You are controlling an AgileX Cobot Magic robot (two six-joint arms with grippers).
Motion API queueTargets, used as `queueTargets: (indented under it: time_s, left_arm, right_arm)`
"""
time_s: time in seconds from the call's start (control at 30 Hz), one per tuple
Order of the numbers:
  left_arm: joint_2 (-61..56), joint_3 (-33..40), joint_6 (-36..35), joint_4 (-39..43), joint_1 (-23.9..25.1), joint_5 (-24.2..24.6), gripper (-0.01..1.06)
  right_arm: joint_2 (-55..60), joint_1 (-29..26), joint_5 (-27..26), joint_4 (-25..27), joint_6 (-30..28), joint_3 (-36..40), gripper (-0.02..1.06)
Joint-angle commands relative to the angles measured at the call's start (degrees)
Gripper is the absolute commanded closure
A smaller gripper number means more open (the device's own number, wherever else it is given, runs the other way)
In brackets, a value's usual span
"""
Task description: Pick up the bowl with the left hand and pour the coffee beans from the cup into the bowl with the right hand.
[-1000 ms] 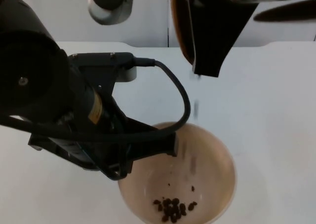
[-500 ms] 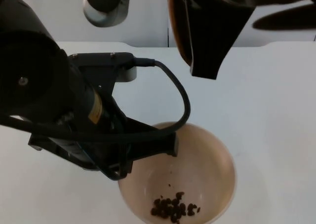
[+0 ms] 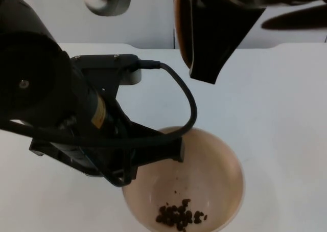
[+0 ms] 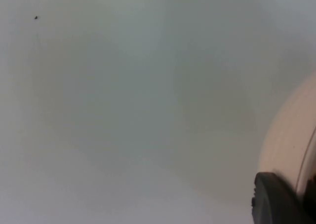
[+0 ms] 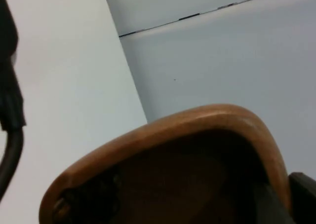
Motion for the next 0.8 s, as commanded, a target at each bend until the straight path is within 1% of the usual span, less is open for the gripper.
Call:
queueTargets:
  time_s: [0.0,0.1,0.3,0.4,0.57,0.77]
  left_arm:
    - [-0.17,-0.21,-0.37,-0.69,-0.39,-0.30,1.05]
    - [-0.17,-0.21,-0.37,-0.69,-0.39,-0.30,1.05]
    - [-0.17,-0.21,-0.37,-0.69,-0.39,-0.30,1.05]
    - [-0.17,-0.21,-0.37,-0.69,-0.39,-0.30,1.05]
    - [-0.17,-0.21,-0.37,-0.79,-0.39,-0.30,1.05]
    - [-0.17,-0.21,-0.37,-0.90,-0.39,-0.30,1.05]
  right_arm:
    - [-0.16,0.25,0.70,0.60,1.07,0.04,1.04]
    - [-0.16,0.25,0.70,1.06,2.94,0.04,1.04]
    - [-0.27,0.25,0.70,1.53,3.09,0.04,1.04]
    - [-0.89,0.25,0.70,2.67,3.34,0.04,1.04]
    - [-1.90,0.25,0.70,2.72,4.37,0.04,1.04]
    - [-2.71,-1.41,0.70,5.62,4.37,0.04,1.04]
